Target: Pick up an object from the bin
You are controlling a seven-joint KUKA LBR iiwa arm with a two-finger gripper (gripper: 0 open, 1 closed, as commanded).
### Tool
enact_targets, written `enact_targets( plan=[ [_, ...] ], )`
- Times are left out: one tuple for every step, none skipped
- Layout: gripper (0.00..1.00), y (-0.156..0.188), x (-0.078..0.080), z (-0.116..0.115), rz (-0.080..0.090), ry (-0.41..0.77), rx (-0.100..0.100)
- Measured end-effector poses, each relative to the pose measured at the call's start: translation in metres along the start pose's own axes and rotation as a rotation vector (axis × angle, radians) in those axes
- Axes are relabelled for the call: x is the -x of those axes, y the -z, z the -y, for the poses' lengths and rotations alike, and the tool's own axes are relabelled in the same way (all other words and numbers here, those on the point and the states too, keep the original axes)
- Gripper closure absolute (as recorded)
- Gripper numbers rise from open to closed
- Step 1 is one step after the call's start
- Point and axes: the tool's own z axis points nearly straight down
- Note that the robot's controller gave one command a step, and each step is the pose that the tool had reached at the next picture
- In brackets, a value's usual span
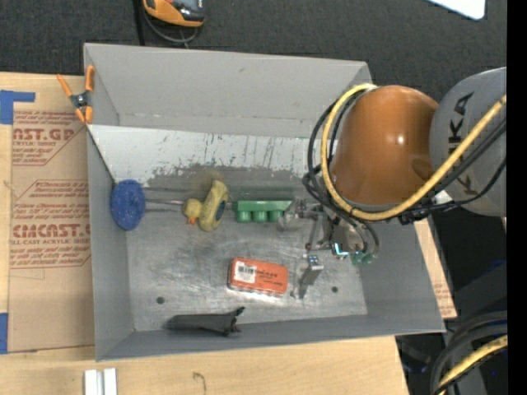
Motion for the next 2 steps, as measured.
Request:
enact_targets(
  plan=[
    [0.0,0.003,0.002,0.0,0.007,-0.001,0.001],
    [0.0,-0.048,0.007,0.002,0.015,0.032,0.0]
  ],
)
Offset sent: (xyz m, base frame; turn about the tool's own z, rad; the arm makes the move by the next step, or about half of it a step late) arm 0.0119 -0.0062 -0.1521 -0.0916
